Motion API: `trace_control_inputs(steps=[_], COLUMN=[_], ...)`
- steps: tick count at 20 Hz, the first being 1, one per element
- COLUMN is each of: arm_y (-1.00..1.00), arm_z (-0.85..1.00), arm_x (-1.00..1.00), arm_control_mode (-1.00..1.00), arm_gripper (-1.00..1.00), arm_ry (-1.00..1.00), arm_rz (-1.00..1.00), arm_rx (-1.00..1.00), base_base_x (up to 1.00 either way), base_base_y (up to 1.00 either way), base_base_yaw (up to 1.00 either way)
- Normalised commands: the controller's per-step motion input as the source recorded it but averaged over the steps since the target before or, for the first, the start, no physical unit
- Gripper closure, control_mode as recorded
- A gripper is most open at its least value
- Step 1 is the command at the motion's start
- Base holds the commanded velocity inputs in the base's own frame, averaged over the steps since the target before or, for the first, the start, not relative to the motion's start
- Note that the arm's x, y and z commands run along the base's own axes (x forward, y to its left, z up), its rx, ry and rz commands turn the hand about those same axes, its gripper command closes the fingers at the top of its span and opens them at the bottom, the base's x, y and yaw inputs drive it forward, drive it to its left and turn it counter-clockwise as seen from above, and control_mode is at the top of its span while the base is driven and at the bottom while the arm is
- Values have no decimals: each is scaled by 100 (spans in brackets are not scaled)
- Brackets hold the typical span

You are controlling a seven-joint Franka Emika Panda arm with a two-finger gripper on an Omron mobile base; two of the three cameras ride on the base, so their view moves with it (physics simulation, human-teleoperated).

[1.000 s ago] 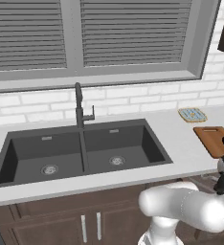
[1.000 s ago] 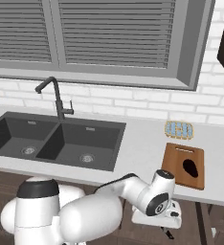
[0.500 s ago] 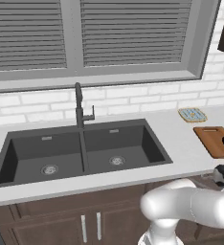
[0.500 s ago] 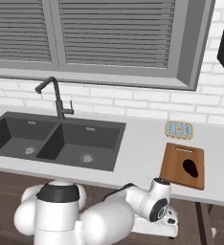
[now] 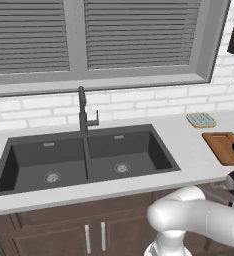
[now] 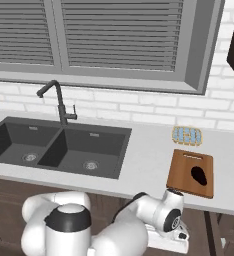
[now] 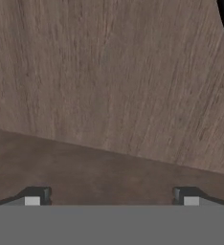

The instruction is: Place the appropriate cutting tool for cutting the avocado skin on the cutting board.

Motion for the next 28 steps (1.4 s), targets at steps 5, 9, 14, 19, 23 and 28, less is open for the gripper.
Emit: trace_control_inputs(steps=[5,9,14,19,23,28], arm_y=[0,0,0,0,0,0], arm_z=[0,0,2,28,25,1], arm_x=[-70,-60,-42,37,93,20], arm_control_mode=[-100,-100,-100,-100,-100,-100], arm_gripper=[-100,-100,-100,-100,-100,-100], arm_ry=[1,1,0,-3,-5,0], arm_rz=[0,0,0,0,0,2], arm_rx=[3,2,0,0,0,0], base_base_x=[0,0,0,0,0,0], base_base_y=[0,0,0,0,0,0], base_base_yaw=[0,0,0,0,0,0])
